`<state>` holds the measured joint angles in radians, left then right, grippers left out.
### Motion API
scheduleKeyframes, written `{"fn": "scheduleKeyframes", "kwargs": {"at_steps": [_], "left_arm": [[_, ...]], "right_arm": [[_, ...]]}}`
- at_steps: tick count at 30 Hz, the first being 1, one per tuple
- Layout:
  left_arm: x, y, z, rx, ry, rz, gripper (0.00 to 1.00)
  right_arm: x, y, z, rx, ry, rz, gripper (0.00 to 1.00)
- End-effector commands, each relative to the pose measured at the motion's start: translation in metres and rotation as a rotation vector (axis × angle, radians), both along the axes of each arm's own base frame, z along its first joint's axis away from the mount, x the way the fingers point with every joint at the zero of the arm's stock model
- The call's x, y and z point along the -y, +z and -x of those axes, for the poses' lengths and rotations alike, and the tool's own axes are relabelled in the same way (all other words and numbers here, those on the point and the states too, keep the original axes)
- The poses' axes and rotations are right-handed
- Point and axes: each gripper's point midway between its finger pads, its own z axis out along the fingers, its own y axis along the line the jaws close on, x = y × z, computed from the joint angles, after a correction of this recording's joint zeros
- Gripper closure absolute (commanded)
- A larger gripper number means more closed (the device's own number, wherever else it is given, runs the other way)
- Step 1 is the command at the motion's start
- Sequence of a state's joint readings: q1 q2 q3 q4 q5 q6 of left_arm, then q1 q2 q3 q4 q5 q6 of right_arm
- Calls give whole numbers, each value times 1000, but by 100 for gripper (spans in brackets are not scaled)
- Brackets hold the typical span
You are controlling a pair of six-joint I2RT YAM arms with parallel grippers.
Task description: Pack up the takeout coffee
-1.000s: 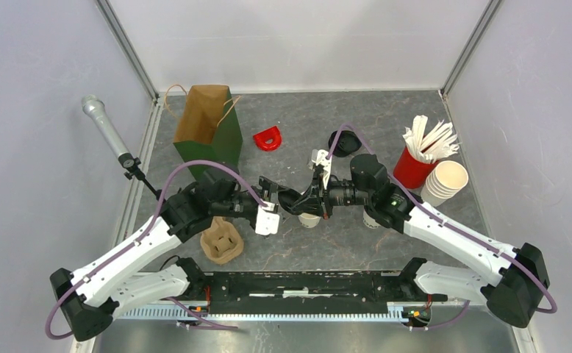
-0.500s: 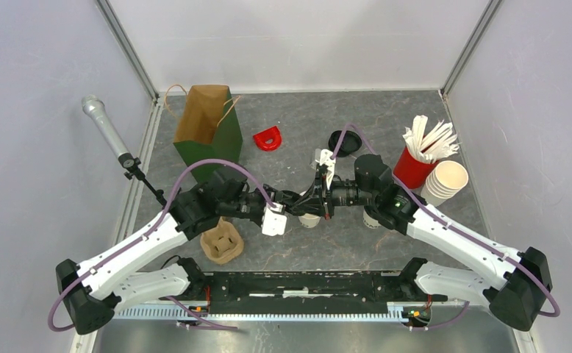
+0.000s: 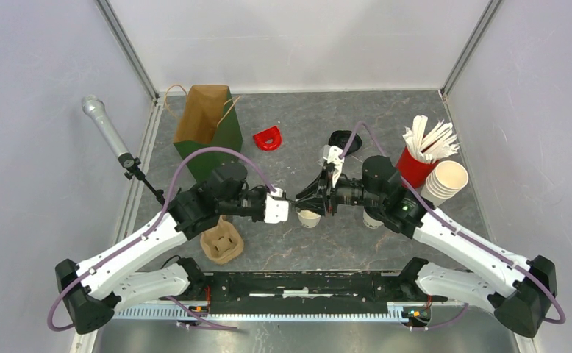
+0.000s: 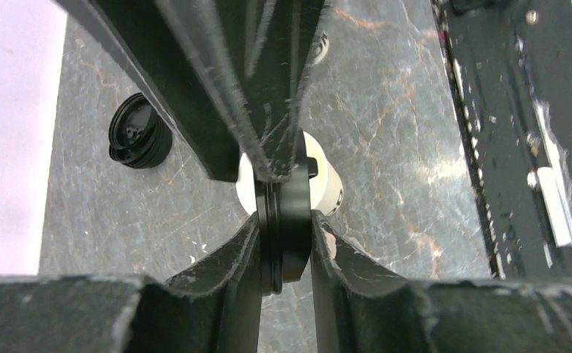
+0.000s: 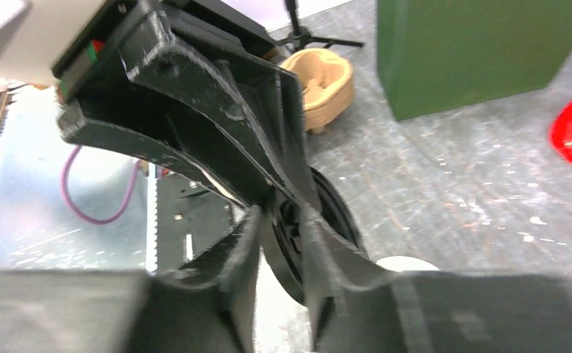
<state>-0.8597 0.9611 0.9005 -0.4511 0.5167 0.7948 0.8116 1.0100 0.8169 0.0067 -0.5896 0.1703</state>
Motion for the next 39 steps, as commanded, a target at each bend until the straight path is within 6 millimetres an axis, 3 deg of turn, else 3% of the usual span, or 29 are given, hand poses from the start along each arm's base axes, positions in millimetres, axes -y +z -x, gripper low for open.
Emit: {"fn": "scheduleKeyframes", "kwargs": {"at_steps": [1, 5, 8, 9, 14, 19, 30, 39], "left_arm": [[8, 47, -1, -111, 116, 205, 67], [8, 62, -2, -246, 223, 328, 70], [6, 72, -10, -340, 333, 428, 69], [7, 76, -9, -384, 345, 456, 69], [9, 86, -13, -613, 467, 578, 67], [4, 85, -22, -710, 582, 634, 67], [9, 86, -15, -862, 590, 655, 68], [6, 76, -9, -870, 600, 603, 69]], "right_arm": [[15, 48, -18, 141, -151, -81, 58], [41, 68, -32, 262, -306, -129, 32], [53, 73, -31, 394, -333, -172, 4], [54, 73, -28, 450, -316, -183, 2], [59, 74, -13, 658, -291, -226, 2], [61, 69, -11, 820, -332, -205, 2], [25, 54, -11, 930, -345, -35, 2], [23, 53, -11, 944, -374, -22, 2]]}}
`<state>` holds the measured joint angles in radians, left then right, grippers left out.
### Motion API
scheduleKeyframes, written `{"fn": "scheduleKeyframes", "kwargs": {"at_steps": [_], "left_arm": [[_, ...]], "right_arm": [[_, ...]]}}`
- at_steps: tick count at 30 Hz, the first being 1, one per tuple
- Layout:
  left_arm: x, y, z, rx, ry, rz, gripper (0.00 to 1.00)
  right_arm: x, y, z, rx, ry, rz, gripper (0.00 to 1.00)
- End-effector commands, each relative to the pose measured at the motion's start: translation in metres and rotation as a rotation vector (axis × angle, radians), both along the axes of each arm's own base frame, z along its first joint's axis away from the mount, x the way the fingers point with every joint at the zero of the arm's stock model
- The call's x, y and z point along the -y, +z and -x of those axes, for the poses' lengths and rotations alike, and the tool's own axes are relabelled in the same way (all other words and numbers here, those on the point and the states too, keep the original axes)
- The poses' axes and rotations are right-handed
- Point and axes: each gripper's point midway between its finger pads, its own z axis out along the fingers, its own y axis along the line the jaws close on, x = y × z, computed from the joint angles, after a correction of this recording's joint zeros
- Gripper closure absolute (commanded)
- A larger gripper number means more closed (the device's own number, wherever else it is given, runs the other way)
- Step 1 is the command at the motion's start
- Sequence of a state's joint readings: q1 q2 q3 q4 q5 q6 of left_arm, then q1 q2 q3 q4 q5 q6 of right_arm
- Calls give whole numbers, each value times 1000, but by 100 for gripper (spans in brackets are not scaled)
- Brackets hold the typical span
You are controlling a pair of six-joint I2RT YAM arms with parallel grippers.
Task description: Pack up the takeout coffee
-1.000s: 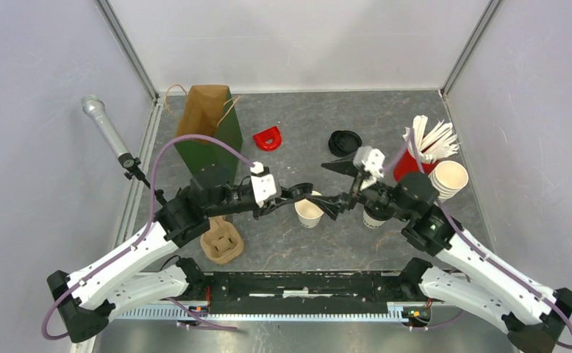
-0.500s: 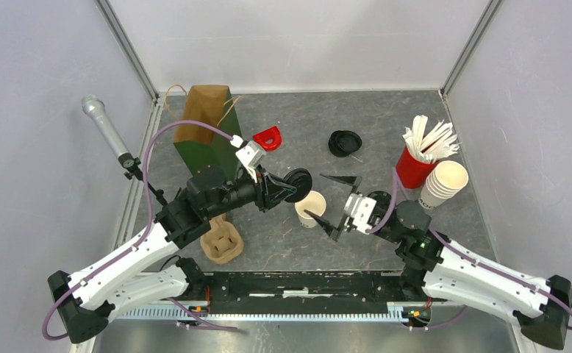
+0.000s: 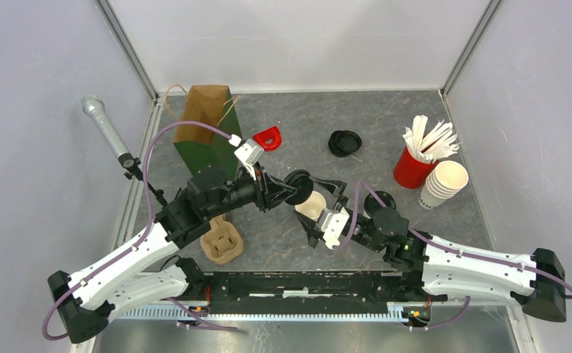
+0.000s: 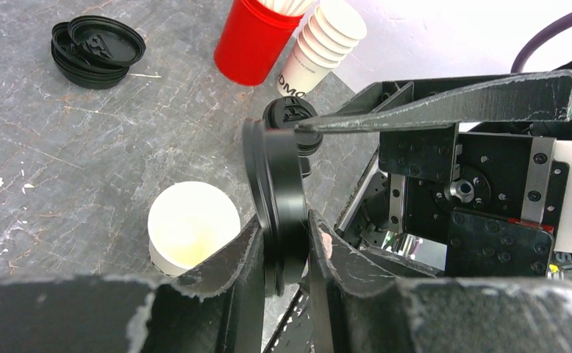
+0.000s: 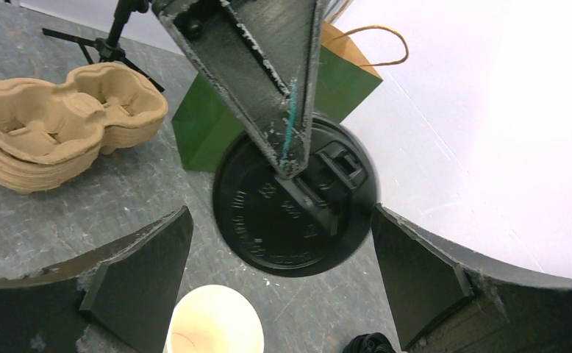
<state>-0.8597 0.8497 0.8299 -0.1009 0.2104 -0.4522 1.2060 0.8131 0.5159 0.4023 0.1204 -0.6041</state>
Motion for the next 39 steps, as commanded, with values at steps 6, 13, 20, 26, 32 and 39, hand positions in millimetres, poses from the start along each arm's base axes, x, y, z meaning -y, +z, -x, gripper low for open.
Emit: {"fn": "scheduleKeyframes", "kwargs": {"at_steps": [6, 13, 20, 26, 32, 39], "left_arm": [[-4, 7, 10, -1, -26, 4, 69], [-4, 9, 12, 9, -39, 26, 69], [-3, 8, 15, 1, -50, 30, 70], [-5, 7, 18, 2, -59, 34, 70], [-6, 4, 18, -3, -53, 33, 68], [-14, 7, 8, 6, 22, 19, 32]], "right_arm": [[1, 33, -5, 54, -44, -60, 2], [-11, 29, 3, 47, 10, -39, 2], [-14, 26, 0, 39, -6, -29, 2], [-15, 27, 3, 35, 11, -35, 13], [-11, 27, 4, 24, 5, -64, 21], [-4, 13, 2, -42, -21, -53, 21]]}}
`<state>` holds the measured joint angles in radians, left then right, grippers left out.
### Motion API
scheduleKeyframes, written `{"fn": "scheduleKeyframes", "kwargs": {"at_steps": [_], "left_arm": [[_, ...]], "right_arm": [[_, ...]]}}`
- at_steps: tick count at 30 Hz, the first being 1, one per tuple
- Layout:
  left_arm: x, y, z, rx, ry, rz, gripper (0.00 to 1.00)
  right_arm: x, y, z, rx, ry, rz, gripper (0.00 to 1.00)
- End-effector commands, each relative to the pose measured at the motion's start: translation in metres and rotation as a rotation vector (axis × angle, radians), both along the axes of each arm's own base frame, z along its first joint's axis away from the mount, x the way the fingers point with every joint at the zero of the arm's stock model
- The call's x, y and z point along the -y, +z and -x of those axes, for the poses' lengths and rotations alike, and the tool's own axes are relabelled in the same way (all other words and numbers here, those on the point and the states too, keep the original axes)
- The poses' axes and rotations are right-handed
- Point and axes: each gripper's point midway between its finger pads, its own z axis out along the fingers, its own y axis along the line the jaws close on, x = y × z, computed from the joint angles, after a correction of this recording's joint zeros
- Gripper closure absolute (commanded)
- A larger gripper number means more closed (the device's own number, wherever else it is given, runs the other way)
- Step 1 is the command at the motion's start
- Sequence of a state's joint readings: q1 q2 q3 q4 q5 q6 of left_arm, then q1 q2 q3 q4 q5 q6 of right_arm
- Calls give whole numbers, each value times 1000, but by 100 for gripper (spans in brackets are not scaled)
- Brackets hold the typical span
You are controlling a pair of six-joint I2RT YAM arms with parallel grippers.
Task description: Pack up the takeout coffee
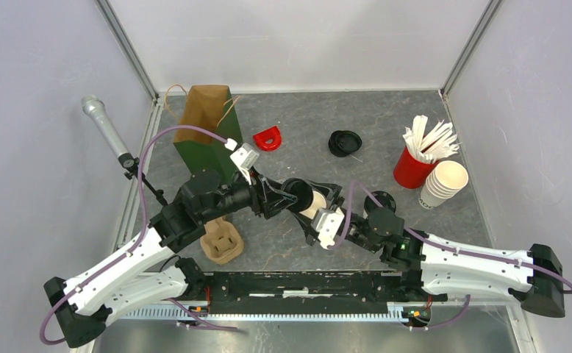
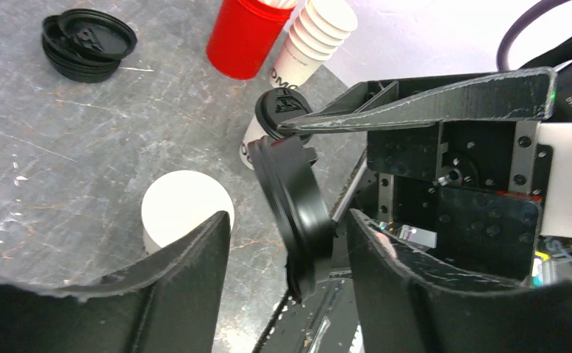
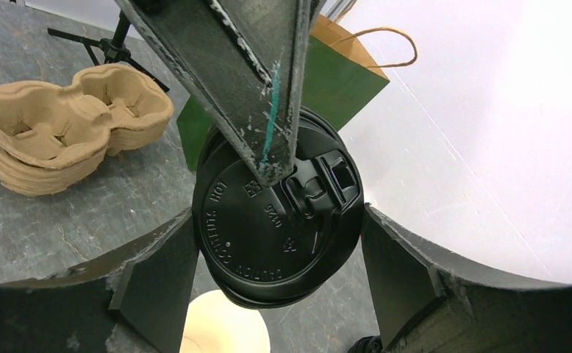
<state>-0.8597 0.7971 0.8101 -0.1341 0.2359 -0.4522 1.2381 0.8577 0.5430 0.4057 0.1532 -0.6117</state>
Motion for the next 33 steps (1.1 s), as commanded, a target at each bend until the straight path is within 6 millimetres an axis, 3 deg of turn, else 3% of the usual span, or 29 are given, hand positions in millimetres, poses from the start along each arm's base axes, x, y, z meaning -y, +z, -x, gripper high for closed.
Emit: {"fn": "scheduleKeyframes", "kwargs": {"at_steps": [1, 5, 9, 12, 18, 27, 33], "left_arm": [[-8, 9, -7, 17, 64, 11, 24], [-19, 10, -17, 34, 143, -12, 1], [-21, 6, -24, 44, 171, -50, 0], [-16, -9, -32, 19, 179, -108, 0], [-7, -43, -55, -113, 247, -139, 4], [-11, -60, -71, -226, 262, -83, 17], [-12, -85, -78, -300, 251, -98, 22]], "right_arm": [[8, 5, -1, -66, -36, -51, 21], [18, -30, -7, -207, -115, 35, 19], [30, -64, -12, -362, -226, 144, 17], [35, -81, -14, -451, -289, 215, 15], [39, -90, -23, -550, -315, 238, 13], [40, -105, -37, -660, -280, 248, 13], [35, -99, -45, -682, -281, 239, 12]]}}
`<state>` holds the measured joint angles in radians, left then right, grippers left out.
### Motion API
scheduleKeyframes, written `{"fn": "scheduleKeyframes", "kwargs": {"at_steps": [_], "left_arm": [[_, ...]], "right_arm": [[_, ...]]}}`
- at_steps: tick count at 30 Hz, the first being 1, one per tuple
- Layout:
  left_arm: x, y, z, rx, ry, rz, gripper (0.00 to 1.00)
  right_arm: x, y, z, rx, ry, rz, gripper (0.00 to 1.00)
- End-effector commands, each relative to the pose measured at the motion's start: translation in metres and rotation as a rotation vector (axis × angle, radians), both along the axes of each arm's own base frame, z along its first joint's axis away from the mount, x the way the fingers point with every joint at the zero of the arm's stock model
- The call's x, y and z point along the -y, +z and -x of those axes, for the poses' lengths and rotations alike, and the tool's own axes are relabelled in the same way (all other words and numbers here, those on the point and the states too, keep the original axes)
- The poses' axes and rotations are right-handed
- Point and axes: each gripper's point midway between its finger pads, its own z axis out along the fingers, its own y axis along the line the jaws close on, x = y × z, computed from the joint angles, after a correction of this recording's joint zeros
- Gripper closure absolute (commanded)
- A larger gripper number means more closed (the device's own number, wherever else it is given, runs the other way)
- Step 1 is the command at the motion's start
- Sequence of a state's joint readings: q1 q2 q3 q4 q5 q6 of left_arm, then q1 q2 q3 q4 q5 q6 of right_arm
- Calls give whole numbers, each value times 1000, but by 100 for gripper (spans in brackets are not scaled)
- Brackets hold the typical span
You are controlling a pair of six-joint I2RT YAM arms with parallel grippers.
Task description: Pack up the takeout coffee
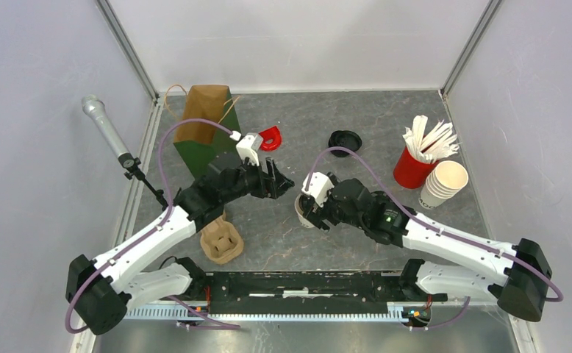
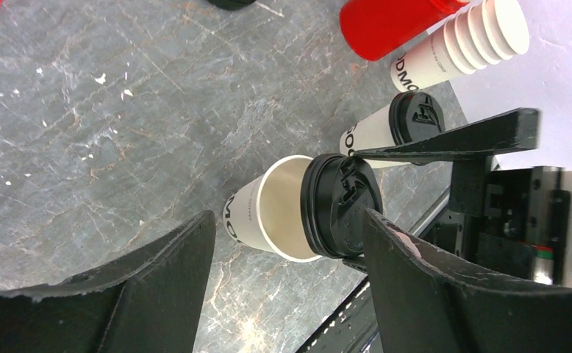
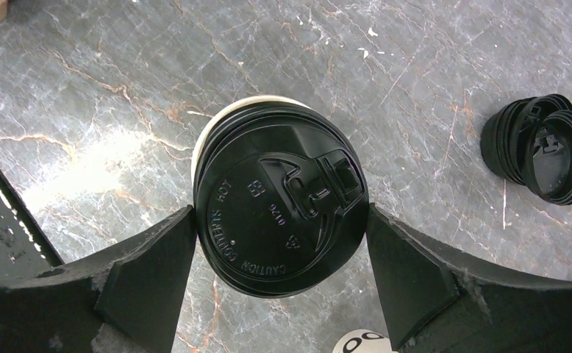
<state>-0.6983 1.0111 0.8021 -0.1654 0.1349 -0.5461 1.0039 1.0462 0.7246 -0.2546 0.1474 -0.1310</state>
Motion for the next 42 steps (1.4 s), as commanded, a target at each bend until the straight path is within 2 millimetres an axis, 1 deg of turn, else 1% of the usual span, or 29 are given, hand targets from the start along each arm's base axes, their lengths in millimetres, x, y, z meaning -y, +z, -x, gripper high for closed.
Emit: {"fn": "scheduleKeyframes", "kwargs": {"at_steps": [1, 4, 10, 13, 15, 18, 26, 30, 42], "left_arm": [[9, -11, -2, -66, -29, 61, 23], [14, -20, 0, -85, -53, 72, 24], [19, -31, 0, -109, -78, 78, 28], [19, -37, 1, -122, -84, 70, 29], [21, -37, -1, -108, -87, 79, 29], [22, -45, 0, -119, -91, 76, 31], [25, -66, 0, -152, -104, 62, 36], [27, -71, 0, -161, -110, 56, 38], [28, -81, 1, -166, -128, 42, 38]], "right_arm": [[-20, 33, -6, 2, 25, -94, 12], [-23, 33, -8, -10, 28, -87, 12], [-22, 24, -14, -30, 11, -61, 11], [-22, 21, -15, -42, 5, -59, 10], [-22, 20, -16, -48, 2, -56, 10], [-25, 19, -16, -58, 12, -51, 9], [-22, 14, -18, -77, 0, -38, 9], [-24, 12, -18, -87, 6, -36, 9], [-30, 2, -16, -124, 30, -19, 8]]}}
